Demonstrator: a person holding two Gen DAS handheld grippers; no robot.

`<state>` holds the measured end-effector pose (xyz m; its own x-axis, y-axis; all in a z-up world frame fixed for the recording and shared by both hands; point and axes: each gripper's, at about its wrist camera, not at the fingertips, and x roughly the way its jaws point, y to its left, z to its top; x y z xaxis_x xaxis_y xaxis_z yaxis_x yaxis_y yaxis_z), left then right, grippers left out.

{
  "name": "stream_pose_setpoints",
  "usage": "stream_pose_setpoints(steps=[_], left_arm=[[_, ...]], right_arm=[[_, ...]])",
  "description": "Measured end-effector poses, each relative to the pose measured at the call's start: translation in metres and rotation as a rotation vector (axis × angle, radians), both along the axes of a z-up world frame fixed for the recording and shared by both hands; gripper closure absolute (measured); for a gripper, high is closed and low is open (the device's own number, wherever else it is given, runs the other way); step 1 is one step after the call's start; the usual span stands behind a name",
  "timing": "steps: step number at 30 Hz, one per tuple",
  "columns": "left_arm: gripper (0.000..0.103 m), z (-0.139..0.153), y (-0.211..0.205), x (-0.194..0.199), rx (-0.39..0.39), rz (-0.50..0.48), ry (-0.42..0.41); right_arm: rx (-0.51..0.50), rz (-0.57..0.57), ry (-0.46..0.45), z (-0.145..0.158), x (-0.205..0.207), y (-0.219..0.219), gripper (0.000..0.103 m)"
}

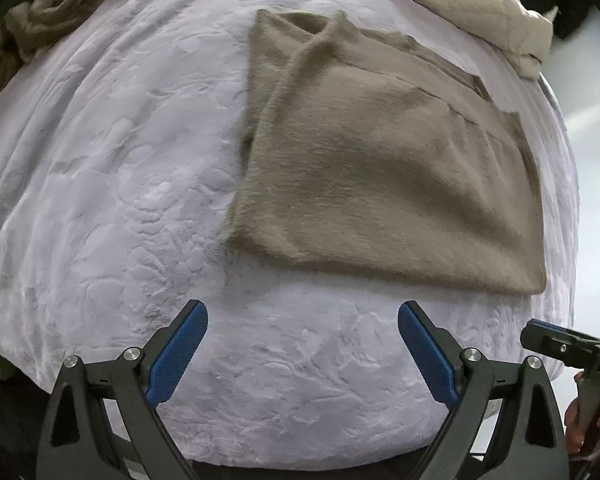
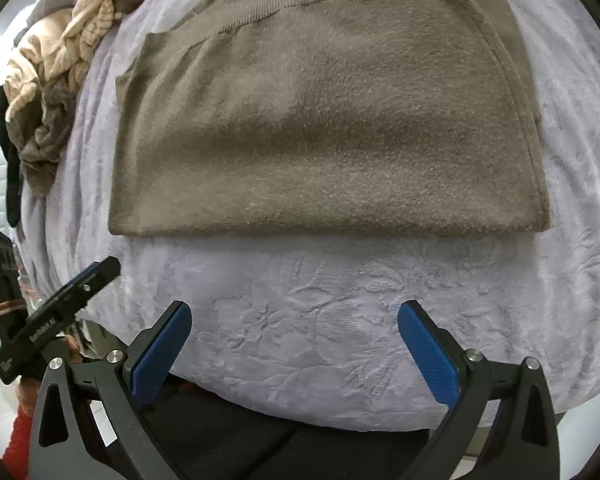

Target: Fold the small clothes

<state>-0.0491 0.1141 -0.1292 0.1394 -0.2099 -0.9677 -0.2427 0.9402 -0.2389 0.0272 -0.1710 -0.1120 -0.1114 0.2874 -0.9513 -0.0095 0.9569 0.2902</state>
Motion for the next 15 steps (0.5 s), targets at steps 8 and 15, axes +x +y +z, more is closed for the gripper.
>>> stream_pose_setpoints(steps=[8, 15], left_arm=[[0.007, -0.009, 0.019, -0.009, 0.002, 0.059, 0.022], [0.007, -0.011, 0.025, -0.009, 0.007, 0.089, 0.027]], right_arm=[[-0.020, -0.003, 0.001, -0.005, 0.004, 0.005, 0.000], [0.011, -0.019, 0.004, -0.010, 0.001, 0.009, 0.000]])
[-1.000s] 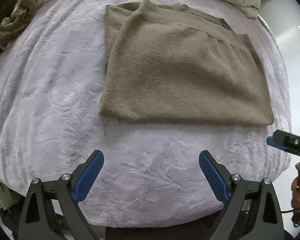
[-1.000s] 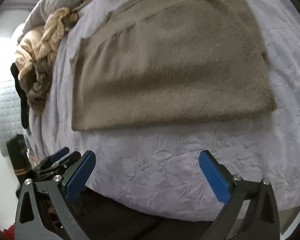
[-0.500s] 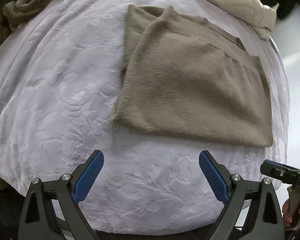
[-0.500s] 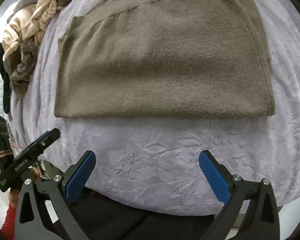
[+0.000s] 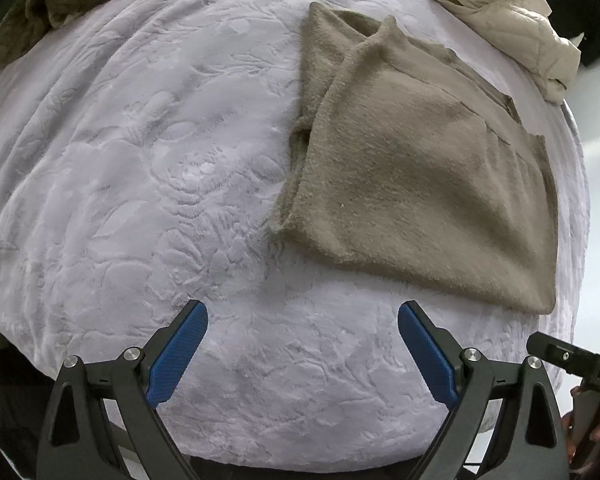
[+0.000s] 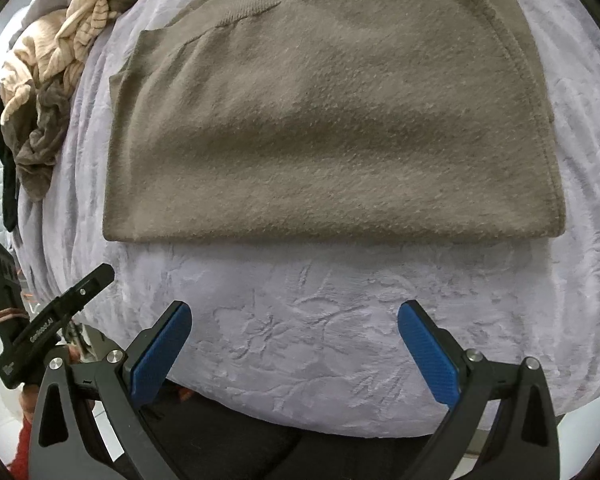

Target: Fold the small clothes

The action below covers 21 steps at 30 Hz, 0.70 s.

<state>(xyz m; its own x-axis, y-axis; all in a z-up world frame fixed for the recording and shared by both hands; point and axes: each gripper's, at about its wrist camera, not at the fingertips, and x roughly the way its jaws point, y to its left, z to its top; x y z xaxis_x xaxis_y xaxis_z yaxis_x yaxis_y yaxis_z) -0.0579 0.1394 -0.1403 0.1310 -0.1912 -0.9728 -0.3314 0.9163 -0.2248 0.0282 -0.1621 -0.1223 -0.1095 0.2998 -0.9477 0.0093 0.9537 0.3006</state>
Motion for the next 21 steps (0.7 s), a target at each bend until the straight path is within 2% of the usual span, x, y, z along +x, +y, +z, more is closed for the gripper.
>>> stream_pose_setpoints(steps=[10, 16, 21], left_arm=[[0.007, -0.003, -0.005, 0.007, -0.010, 0.000, -0.003], [0.007, -0.003, -0.007, 0.011, -0.041, 0.024, -0.023], [0.007, -0.005, 0.003, 0.011, -0.073, 0.066, -0.041]], right_arm=[[0.080, -0.039, 0.060, -0.015, -0.011, -0.001, 0.000], [0.123, -0.018, 0.091, -0.020, -0.013, 0.008, 0.000], [0.167, -0.043, 0.083, -0.024, -0.006, 0.014, 0.000]])
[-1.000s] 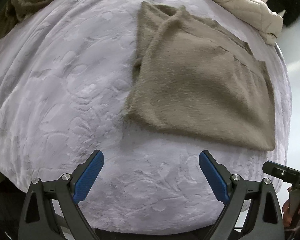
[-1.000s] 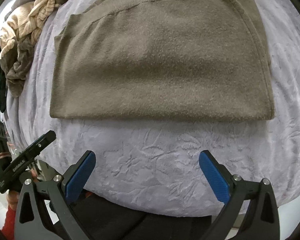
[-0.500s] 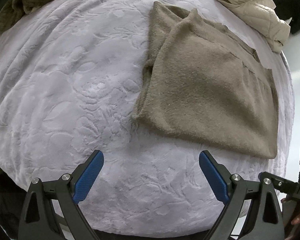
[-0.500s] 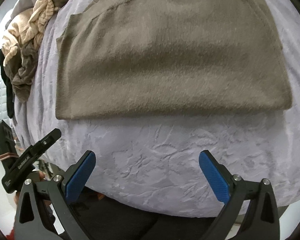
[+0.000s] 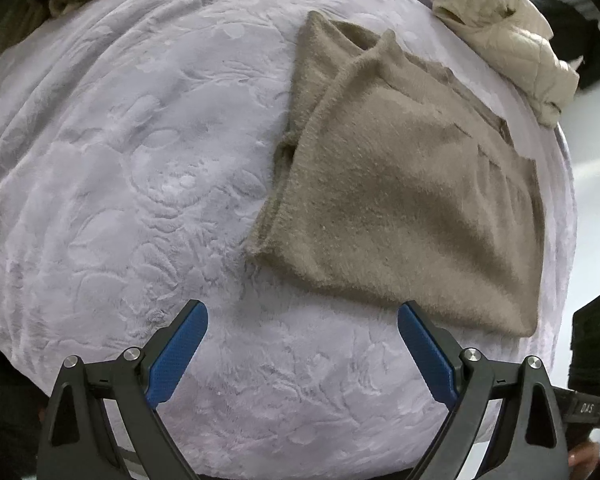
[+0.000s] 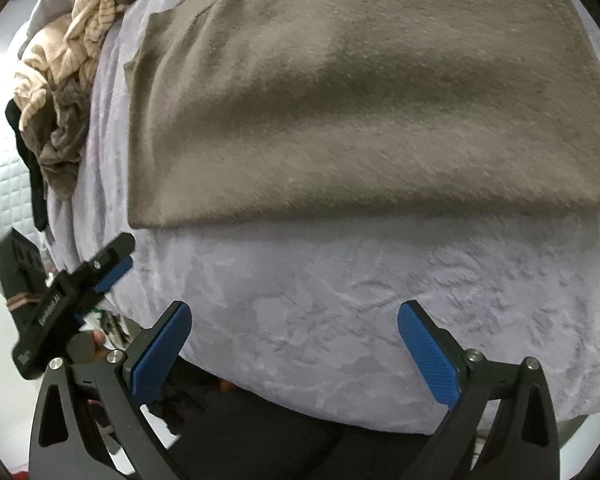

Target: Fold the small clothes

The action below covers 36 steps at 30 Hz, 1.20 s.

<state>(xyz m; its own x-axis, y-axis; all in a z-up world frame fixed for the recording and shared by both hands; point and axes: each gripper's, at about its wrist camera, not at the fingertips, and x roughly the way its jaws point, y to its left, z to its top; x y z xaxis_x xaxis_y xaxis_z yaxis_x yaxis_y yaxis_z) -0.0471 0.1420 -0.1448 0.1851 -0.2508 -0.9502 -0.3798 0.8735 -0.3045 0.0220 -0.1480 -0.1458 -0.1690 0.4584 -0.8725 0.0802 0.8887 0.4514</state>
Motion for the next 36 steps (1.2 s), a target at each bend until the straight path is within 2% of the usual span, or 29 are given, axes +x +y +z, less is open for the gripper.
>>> stream_pose_setpoints(steps=[7, 17, 24, 26, 28, 29, 30, 31, 36], left_arm=[[0.007, -0.011, 0.016, -0.004, -0.059, 0.053, 0.001], [0.007, -0.023, 0.035, -0.010, -0.249, 0.177, -0.041], [0.007, -0.033, 0.031, -0.014, -0.339, 0.219, -0.059], [0.007, -0.035, 0.028, -0.015, -0.370, 0.230, -0.064], [0.007, -0.035, 0.024, -0.014, -0.398, 0.235, -0.070], [0.007, -0.035, 0.021, -0.013, -0.406, 0.233, -0.072], [0.007, -0.035, 0.019, -0.012, -0.412, 0.230, -0.074], [0.007, -0.035, 0.017, -0.010, -0.419, 0.228, -0.075], [0.007, -0.039, 0.013, -0.001, -0.515, 0.292, -0.111]], right_arm=[[0.158, -0.087, 0.013, -0.016, 0.011, 0.019, 0.000], [0.472, -0.341, 0.037, -0.053, 0.023, 0.037, 0.000], [0.543, -0.501, 0.077, -0.071, 0.027, 0.040, 0.004], [0.572, -0.538, 0.088, -0.072, 0.027, 0.036, 0.025], [0.558, -0.557, 0.101, -0.073, 0.029, 0.036, 0.065], [0.562, -0.559, 0.101, -0.074, 0.029, 0.032, 0.073], [0.567, -0.560, 0.099, -0.074, 0.030, 0.031, 0.087], [0.572, -0.559, 0.092, -0.073, 0.031, 0.031, 0.092], [0.617, -0.497, 0.013, -0.046, 0.045, 0.035, 0.092]])
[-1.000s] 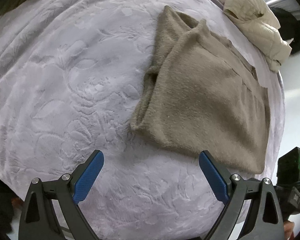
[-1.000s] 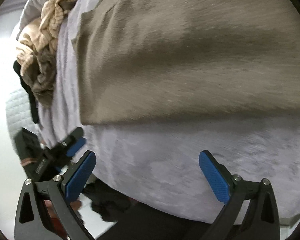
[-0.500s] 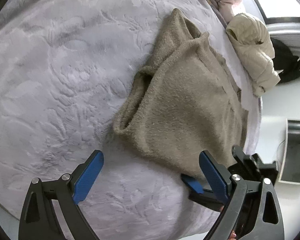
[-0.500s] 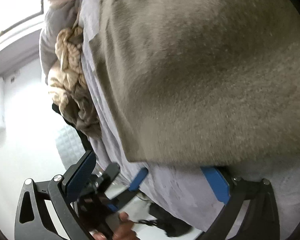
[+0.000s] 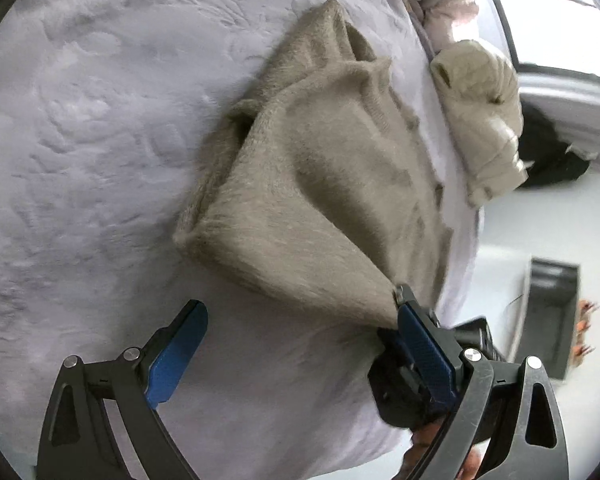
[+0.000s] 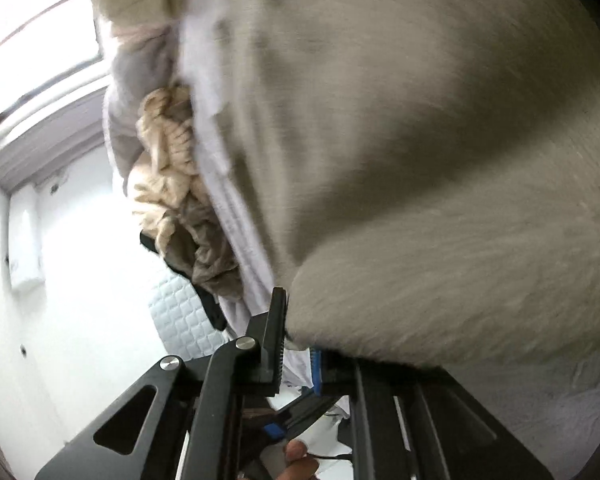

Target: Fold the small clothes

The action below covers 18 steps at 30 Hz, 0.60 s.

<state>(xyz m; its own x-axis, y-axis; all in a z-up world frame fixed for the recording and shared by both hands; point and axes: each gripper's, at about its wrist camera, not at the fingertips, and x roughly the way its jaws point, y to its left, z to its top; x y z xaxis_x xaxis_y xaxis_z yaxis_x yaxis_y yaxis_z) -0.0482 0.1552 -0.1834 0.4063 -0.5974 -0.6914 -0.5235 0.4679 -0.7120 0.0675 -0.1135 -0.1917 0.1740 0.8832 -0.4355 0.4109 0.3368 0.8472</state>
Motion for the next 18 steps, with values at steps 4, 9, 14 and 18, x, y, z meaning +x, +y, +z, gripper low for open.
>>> stream_pose_setpoints(steps=[4, 9, 14, 18], left_arm=[[0.007, -0.004, 0.005, 0.014, -0.025, 0.093, -0.019], [0.022, 0.000, 0.007, 0.034, 0.141, 0.086, 0.006], [0.084, 0.009, 0.007, 0.045, 0.367, -0.009, 0.011], [0.087, 0.027, -0.010, 0.048, 0.568, -0.150, -0.061]], right_arm=[[-0.047, 0.080, -0.035, 0.010, 0.004, 0.006, 0.092], [-0.093, 0.140, -0.009, -0.003, -0.003, 0.010, 0.092], [-0.161, 0.264, -0.014, -0.001, -0.008, 0.012, 0.088], [-0.255, 0.364, -0.068, 0.023, -0.002, 0.002, 0.088]])
